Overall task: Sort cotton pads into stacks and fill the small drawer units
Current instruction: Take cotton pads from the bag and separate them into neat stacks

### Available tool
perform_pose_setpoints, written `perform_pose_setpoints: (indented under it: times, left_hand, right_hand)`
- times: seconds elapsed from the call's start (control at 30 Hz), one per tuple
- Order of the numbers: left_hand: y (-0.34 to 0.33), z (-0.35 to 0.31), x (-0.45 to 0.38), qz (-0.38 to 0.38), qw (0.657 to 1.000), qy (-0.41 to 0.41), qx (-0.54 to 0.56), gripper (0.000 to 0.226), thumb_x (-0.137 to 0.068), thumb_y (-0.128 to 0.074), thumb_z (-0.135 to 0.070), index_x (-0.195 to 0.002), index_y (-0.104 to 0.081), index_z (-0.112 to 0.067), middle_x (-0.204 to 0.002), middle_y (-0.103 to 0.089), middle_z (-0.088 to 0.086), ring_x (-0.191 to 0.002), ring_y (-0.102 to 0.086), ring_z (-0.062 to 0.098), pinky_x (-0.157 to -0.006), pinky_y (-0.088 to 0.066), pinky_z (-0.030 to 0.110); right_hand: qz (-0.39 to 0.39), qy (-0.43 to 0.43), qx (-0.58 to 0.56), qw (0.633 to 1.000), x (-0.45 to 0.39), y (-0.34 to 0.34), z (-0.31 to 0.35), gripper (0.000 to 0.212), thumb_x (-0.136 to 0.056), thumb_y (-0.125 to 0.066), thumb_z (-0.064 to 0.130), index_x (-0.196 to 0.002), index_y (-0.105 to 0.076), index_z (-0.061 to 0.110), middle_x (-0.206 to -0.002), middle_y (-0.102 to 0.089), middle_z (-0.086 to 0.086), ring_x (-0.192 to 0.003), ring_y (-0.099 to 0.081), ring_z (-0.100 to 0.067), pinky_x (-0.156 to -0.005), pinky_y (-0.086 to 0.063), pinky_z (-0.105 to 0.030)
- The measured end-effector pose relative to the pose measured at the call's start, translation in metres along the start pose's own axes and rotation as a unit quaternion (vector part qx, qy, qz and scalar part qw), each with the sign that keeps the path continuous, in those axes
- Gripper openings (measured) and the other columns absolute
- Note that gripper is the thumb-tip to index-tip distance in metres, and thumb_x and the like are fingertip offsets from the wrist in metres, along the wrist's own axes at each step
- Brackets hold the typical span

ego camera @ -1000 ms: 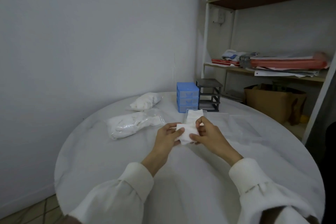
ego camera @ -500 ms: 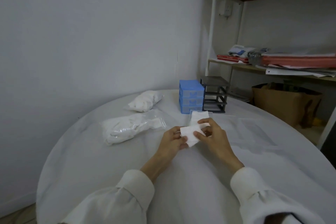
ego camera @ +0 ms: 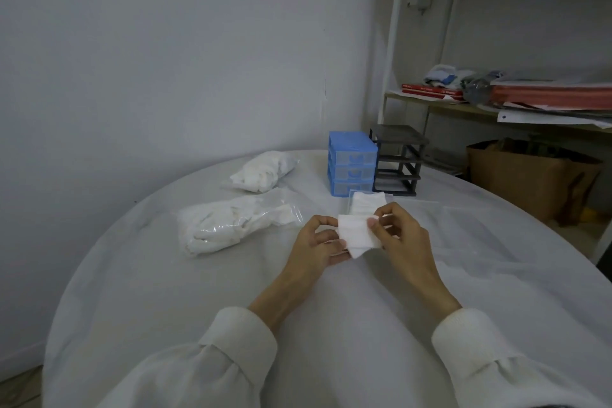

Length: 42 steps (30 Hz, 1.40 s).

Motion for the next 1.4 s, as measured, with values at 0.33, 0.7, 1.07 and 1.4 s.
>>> perform_pose_setpoints:
  times: [0.33, 0.7, 1.07, 1.4]
  left_hand:
    - [-0.002, 0.005, 0.000, 0.019, 0.999, 0.029, 0.003, 0.021, -0.084, -0.063, 0.001, -0.096, -0.056, -0.014, -0.074, -0.068, -0.005, -0.070, -0.065, 0.005, -0.067, -0.053, 0.018]
    - [0.005, 0.007, 0.002, -0.014, 0.999, -0.012, -0.039, 0.019, -0.085, -0.058, 0.009, -0.096, -0.059, -0.006, -0.083, -0.066, 0.009, -0.065, -0.067, 0.008, -0.064, -0.054, 0.017]
    - [0.002, 0.003, 0.007, 0.015, 1.000, 0.012, -0.004, 0.017, -0.088, -0.054, 0.007, -0.101, -0.061, 0.001, -0.088, -0.070, 0.009, -0.078, -0.070, 0.013, -0.071, -0.054, 0.018]
    - [-0.006, -0.004, 0.007, 0.010, 0.992, 0.069, 0.100, 0.024, -0.093, -0.039, 0.005, -0.099, -0.061, -0.001, -0.085, -0.071, 0.008, -0.075, -0.070, 0.015, -0.071, -0.058, 0.023]
  right_hand:
    - [-0.048, -0.012, -0.046, 0.998, 0.002, 0.007, 0.005, 0.008, -0.087, -0.063, 0.011, -0.081, -0.059, 0.014, -0.076, -0.060, 0.005, -0.069, -0.055, -0.005, -0.056, -0.043, -0.009]
    - [-0.054, -0.013, -0.099, 0.994, 0.000, 0.014, 0.007, 0.013, -0.088, -0.062, 0.011, -0.079, -0.056, 0.020, -0.079, -0.064, 0.005, -0.073, -0.060, -0.007, -0.062, -0.048, -0.016]
    - [-0.005, 0.002, -0.049, 0.999, 0.004, 0.008, 0.007, 0.014, -0.083, -0.067, 0.007, -0.081, -0.058, 0.018, -0.076, -0.061, 0.006, -0.070, -0.056, -0.005, -0.061, -0.046, -0.009]
    - [-0.008, 0.017, -0.027, 0.999, 0.007, 0.007, 0.009, 0.011, -0.082, -0.068, 0.006, -0.085, -0.060, 0.012, -0.075, -0.059, 0.008, -0.066, -0.054, -0.003, -0.059, -0.044, -0.009]
Point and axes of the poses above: each hand's wrist, its own x-axis away from the middle knuckle, its own y-axis out of the back of the hand, z = x × y, the point moved 2 cm from there along -x, towards the middle knuckle
